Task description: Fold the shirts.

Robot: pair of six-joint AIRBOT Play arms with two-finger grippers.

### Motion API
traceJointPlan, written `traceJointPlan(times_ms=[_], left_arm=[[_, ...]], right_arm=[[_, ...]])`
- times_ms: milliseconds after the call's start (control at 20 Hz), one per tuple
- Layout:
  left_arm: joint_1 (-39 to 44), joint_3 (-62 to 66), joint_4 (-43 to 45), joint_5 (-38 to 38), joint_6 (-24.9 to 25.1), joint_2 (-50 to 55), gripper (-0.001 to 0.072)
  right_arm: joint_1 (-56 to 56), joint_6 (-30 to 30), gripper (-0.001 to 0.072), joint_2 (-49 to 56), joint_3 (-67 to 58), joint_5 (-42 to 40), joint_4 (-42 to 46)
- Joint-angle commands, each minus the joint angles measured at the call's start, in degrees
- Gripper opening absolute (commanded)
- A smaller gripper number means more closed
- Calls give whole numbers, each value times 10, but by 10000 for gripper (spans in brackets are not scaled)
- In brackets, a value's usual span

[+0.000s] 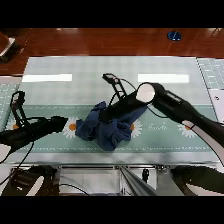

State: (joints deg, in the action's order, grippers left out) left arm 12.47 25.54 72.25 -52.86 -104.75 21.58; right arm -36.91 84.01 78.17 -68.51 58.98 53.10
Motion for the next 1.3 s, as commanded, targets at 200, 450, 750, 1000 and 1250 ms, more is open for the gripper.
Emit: traceJointPlan(times_ms=[200, 450, 750, 1000, 1250], left_arm=[[-103, 27, -29, -135, 1, 6, 506], [-184, -125, -292, -123, 152, 44, 505], [-217, -133, -412, -120, 277, 162, 505], [-197, -132, -483, -67, 396, 292, 506], [-103, -114, -572, -12, 478, 408, 506]], right_arm=[[326, 25, 411, -189, -13, 122, 183], [520, -7, 410, -302, 202, 102, 116], [532, -57, 405, -313, 386, 58, 8], [532, -61, 405, -296, 411, 40, -41], [446, -61, 405, -248, 411, 5, -67]])
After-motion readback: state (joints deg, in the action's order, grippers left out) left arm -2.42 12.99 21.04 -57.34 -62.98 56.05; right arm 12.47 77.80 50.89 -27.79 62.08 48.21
